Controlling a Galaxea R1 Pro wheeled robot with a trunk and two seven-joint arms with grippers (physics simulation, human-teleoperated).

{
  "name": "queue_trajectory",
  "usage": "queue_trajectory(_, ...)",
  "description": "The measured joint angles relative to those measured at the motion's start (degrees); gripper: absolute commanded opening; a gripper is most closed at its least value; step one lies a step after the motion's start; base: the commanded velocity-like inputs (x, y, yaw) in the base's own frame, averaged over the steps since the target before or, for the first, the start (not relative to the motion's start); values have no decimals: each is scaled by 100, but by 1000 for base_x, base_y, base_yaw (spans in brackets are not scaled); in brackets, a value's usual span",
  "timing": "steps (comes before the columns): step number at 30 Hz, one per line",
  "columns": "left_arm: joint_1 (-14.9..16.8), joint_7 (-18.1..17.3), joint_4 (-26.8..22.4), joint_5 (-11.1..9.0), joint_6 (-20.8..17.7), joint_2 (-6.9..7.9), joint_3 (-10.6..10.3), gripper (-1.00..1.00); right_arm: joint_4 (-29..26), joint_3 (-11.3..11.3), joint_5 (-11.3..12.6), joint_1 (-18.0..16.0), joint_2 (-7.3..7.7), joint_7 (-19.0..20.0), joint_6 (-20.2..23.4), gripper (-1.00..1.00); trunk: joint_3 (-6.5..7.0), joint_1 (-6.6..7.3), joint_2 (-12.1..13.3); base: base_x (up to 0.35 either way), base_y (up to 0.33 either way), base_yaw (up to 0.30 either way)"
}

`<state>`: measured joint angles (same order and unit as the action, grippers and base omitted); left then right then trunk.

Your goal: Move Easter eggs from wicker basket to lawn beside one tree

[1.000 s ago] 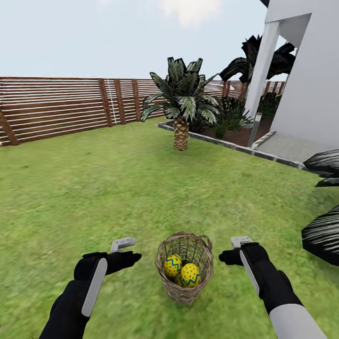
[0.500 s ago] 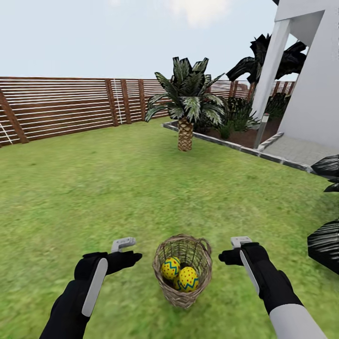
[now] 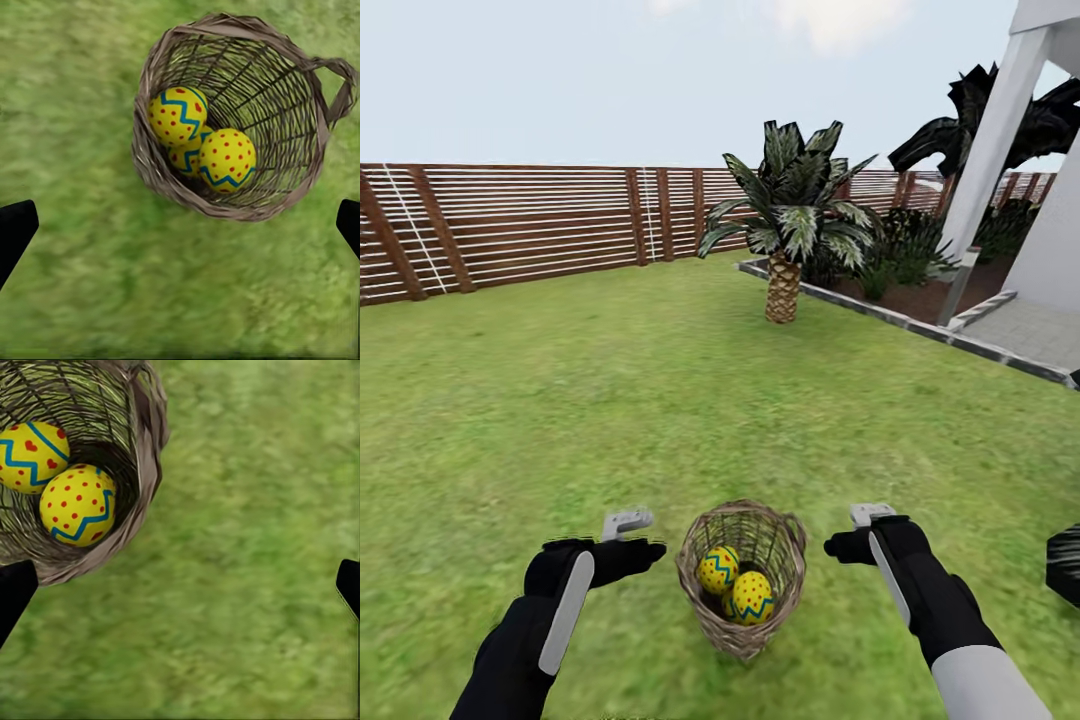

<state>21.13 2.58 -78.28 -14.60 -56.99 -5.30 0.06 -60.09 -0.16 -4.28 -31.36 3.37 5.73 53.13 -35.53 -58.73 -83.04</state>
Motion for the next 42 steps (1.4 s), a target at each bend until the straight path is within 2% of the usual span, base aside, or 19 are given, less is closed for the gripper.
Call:
queue_trajectory(3, 0, 6, 210, 3, 16, -48, -12, 100, 3, 2, 0, 0, -5, -3, -2, 100, 0, 1, 0, 93, -327, 291)
queue_trajectory(12, 1, 12, 273, 12, 20, -57, -16, 100, 16, 5, -2, 1, -6, 1, -8, 100, 0, 2, -1, 161, -296, 203)
queue_trajectory(23, 2, 16, 267, 29, -4, -52, -20, 100, 29, 70, 4, 2, -16, 25, -43, 100, 0, 0, -1, 34, -28, 5)
queue_trajectory(26, 9, 61, 275, 51, -19, -57, -83, 100, 30, 77, 15, 2, -11, 30, -39, 100, 0, 0, -1, 0, 0, 0)
queue_trajectory(28, 22, 248, 298, 79, -25, -58, -188, 100, 31, 83, 21, 2, -4, 31, -38, 100, 0, 0, -1, 0, 0, 0)
queue_trajectory(31, 145, 1038, 673, 76, -36, -71, -368, 100, 30, 86, 24, 2, 0, 32, -35, 100, 0, -1, 0, 0, 0, 0)
queue_trajectory(33, 371, 1668, 1256, 48, -34, -136, -526, 100, 35, 87, 25, 2, 1, 32, -32, 100, 0, -1, 0, 0, 0, 0)
queue_trajectory(35, 643, 2118, 2066, 22, -11, -214, -626, 100, 37, 87, 23, 2, -5, 30, -30, 100, 0, -1, 0, 0, 0, 0)
queue_trajectory(38, 839, 2293, 2639, -74, 10, -253, -667, 100, 38, 87, 19, 2, -9, 25, -34, 100, 0, 0, 0, 0, 0, 0)
queue_trajectory(42, 915, 2352, 2845, -180, 23, -275, -679, 100, 59, 89, 15, 2, -18, 11, -37, 100, 0, 0, 0, 0, 0, 0)
